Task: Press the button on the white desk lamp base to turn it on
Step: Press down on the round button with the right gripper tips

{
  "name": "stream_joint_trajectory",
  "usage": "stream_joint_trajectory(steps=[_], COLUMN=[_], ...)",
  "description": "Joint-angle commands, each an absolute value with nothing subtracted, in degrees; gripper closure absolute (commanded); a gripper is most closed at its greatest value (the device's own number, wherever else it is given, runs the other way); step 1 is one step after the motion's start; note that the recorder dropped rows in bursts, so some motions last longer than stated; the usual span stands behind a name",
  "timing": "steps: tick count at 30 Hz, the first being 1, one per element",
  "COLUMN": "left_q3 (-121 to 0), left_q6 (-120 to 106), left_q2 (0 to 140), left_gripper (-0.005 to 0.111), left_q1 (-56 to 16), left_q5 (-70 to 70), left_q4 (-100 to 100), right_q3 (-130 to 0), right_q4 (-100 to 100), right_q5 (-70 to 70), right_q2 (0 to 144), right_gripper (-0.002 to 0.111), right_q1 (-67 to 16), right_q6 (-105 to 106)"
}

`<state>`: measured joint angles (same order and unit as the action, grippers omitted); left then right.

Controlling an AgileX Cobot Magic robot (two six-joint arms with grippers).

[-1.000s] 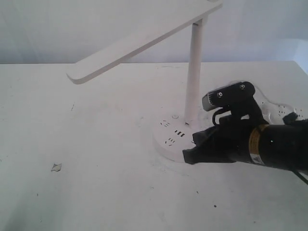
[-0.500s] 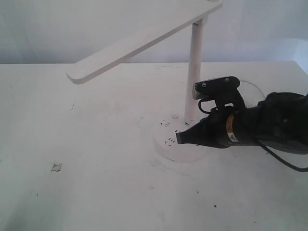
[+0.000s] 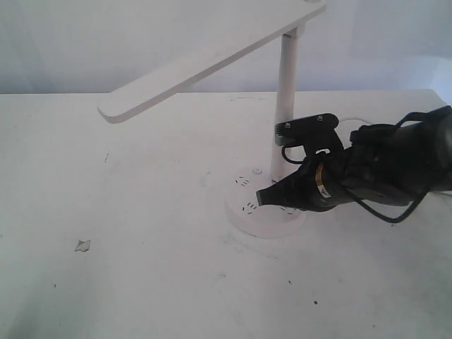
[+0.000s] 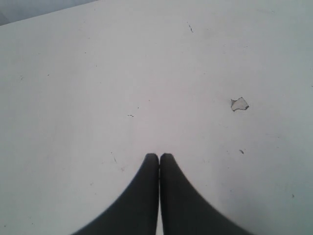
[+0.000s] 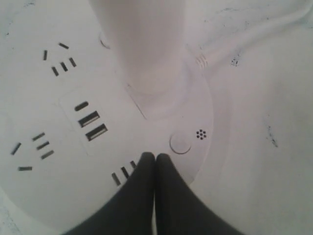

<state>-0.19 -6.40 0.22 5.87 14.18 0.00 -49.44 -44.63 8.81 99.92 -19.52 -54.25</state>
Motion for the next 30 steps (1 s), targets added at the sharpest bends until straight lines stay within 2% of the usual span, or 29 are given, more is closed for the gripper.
stream_joint_trajectory(steps=[1, 8, 14, 30], left_q3=[0.0, 0.0, 0.0, 0.0], left_q6=[-6.25, -6.25, -6.25, -6.25], left_q2=[0.0, 0.0, 0.0, 0.0], left_gripper=[0.107, 0.107, 0.107, 0.107], left_q1=[5.36, 5.36, 5.36, 5.36], left_q5=[14.49, 14.49, 14.49, 14.49], left_q4=[-0.34, -0.34, -0.34, -0.34], right_q3=[-50.84, -50.84, -50.74, -50.48], right_q4=[-46.04, -46.5, -45.51, -43.75], right_q5=[9.89, 10.42, 5.95, 8.72], right_q2=[100.52, 100.64, 100.64, 100.64], right_gripper=[0.108, 0.108, 0.108, 0.108], right_q1=[-19.35, -16.56, -16.56, -16.92], right_q6=[-54.22, -54.22, -54.22, -52.81])
